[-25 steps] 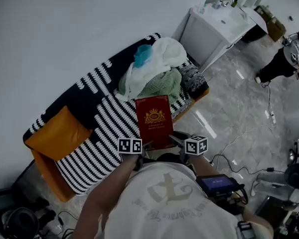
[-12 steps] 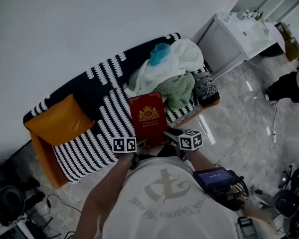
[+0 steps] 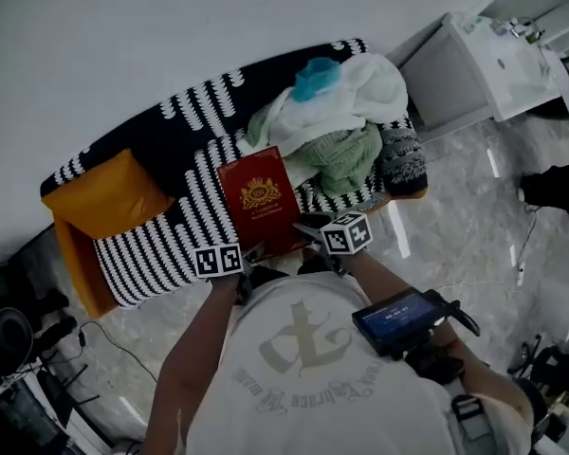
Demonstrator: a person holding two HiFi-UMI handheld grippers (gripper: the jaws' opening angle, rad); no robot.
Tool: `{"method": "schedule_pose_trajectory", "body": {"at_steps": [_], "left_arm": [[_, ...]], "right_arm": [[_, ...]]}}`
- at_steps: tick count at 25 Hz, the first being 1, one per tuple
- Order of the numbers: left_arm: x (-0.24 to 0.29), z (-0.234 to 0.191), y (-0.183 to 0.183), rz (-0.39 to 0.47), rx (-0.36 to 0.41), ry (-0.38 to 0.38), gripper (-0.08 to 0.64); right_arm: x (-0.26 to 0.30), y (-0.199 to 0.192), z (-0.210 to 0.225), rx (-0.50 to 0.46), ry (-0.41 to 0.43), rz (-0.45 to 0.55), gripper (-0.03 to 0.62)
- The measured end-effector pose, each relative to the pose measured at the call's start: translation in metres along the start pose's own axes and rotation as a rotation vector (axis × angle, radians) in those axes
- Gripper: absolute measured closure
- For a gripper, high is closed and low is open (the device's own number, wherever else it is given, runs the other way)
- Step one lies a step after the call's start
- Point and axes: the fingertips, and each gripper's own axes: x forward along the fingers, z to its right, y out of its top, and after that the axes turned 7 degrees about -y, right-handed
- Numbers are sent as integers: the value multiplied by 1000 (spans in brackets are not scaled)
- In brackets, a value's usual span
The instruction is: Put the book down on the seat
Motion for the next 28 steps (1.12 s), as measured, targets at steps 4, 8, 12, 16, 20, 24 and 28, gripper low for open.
{"method": "schedule_pose_trajectory", "body": {"at_steps": [4,8,12,16,20,24,28], "left_arm": [[6,-2,6,17,-35,27,256],[11,-3,2,53,-102,51,265],[21,-4,-4,85,-148,74,268],[31,-6,-4,99,-163,103,268],[40,-11,-9,111,-181,118,268],[45,-13,-17,133,-211,129,268],[52,-21,-22,144,-239,132,268]], "right_arm": [[10,7,12,-29,54,-60,442],[18,8,21,-52,103,-118,443],[23,4,33,-68,140,-161,443],[29,1,45,-86,156,-196,443],[35,-4,53,-107,167,-227,445],[39,-13,57,-110,180,-255,445],[48,-18,62,-116,185,-280,445]]}}
